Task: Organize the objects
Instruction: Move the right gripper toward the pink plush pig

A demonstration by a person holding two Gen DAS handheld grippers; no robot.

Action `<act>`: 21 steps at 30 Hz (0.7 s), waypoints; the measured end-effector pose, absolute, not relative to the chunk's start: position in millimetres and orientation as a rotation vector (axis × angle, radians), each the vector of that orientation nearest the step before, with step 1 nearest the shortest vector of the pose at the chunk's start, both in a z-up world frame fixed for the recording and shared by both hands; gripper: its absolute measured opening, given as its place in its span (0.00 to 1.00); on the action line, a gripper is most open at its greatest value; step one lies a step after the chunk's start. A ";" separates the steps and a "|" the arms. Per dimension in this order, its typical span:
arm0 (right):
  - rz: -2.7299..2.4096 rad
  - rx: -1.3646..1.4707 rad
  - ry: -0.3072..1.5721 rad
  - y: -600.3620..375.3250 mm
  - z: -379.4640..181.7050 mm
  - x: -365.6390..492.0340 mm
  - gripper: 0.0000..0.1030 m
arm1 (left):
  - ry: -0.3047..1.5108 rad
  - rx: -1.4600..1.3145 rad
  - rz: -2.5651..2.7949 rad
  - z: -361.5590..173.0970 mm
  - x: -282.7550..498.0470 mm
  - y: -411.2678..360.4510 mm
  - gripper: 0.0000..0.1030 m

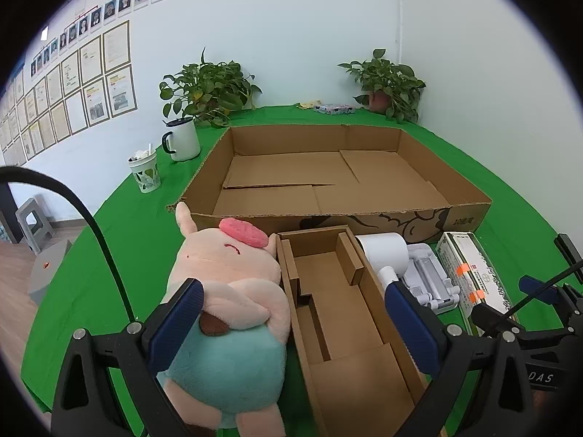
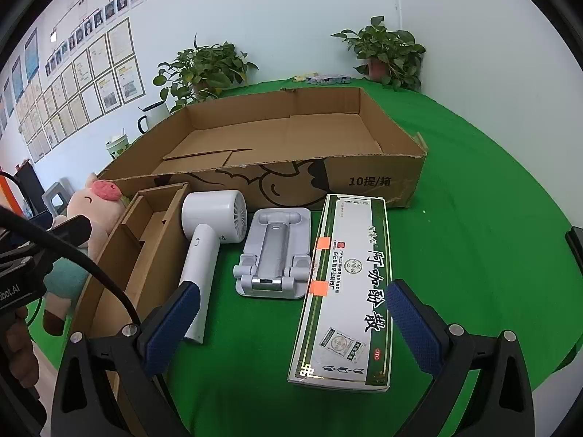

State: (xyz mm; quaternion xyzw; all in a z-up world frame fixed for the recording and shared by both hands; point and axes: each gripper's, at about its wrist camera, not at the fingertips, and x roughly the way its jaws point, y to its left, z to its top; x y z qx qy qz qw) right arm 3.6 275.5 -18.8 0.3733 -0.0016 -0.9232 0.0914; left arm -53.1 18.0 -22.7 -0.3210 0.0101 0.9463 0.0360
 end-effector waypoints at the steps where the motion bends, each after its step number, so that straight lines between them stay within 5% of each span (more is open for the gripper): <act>1: -2.745 1.109 -0.005 275.2 -18.4 3.1 1.00 | 0.026 -0.986 2.904 -22.7 -53.3 18.0 0.97; 21: -2.744 1.118 0.067 270.4 -16.4 11.0 0.99 | -0.044 -0.965 2.903 -23.0 -43.9 11.6 0.97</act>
